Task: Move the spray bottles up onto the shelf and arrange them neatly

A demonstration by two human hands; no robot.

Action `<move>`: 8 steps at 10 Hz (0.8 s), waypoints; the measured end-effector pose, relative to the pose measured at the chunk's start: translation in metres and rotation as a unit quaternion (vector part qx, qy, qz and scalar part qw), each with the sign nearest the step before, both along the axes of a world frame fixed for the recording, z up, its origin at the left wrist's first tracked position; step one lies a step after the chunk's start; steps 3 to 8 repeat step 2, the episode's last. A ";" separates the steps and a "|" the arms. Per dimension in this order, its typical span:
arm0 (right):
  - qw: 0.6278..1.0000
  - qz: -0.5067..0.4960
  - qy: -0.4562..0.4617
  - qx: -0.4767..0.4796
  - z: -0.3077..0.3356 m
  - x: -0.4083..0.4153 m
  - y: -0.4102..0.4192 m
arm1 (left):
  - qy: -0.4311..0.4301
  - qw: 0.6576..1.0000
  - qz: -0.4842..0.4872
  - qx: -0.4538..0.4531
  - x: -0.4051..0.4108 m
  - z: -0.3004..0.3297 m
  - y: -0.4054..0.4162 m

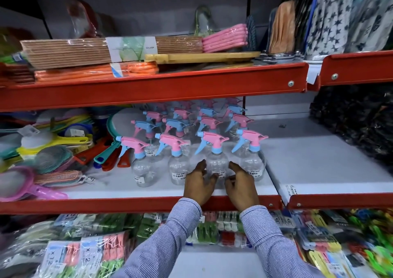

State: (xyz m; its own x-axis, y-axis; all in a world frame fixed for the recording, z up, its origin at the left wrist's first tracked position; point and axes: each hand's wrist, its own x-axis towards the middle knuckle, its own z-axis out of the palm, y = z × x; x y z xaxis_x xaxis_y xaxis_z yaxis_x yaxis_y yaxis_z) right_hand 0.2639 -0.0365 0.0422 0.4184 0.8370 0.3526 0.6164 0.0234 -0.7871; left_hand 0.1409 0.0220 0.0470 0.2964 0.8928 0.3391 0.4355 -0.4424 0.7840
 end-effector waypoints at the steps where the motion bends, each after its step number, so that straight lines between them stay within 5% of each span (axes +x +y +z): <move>1: 0.999 -0.036 0.009 0.010 0.003 -0.002 -0.009 | -0.011 1.000 0.007 0.022 -0.004 -0.002 0.000; 2: 0.983 -0.134 0.051 0.111 0.014 -0.002 -0.041 | -0.036 0.992 0.033 0.114 -0.014 0.003 -0.008; 8: 0.983 -0.134 0.051 0.111 0.014 -0.002 -0.041 | -0.036 0.992 0.033 0.114 -0.014 0.003 -0.008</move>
